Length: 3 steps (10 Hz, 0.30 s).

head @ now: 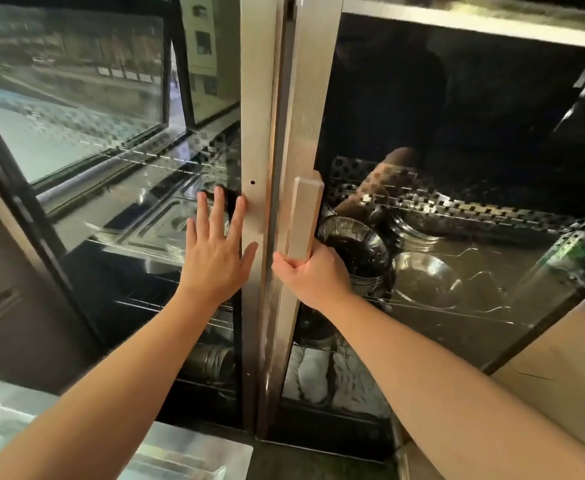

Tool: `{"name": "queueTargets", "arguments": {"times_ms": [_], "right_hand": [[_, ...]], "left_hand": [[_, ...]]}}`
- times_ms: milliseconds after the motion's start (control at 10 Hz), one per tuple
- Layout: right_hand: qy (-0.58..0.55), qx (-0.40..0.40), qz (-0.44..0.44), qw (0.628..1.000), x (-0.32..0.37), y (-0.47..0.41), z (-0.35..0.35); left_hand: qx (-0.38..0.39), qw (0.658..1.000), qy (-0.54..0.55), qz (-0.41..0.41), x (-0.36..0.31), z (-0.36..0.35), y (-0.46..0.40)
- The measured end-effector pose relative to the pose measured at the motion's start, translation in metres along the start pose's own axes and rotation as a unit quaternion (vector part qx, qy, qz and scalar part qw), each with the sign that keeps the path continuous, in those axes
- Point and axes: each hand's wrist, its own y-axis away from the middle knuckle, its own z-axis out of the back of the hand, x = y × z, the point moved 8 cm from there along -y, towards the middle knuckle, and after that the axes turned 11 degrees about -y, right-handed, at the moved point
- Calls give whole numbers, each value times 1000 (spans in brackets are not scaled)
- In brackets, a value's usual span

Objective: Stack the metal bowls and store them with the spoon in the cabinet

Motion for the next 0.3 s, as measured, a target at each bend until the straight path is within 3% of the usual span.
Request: {"name": "queueTargets", "arguments": {"times_ms": [200,300], "right_hand": [[18,151,-112,982,9,8,7],[30,175,-91,980,24,14,37]], "left_hand": [[103,993,43,34,7,41,4],[117,987,95,48,4,84,7]]}}
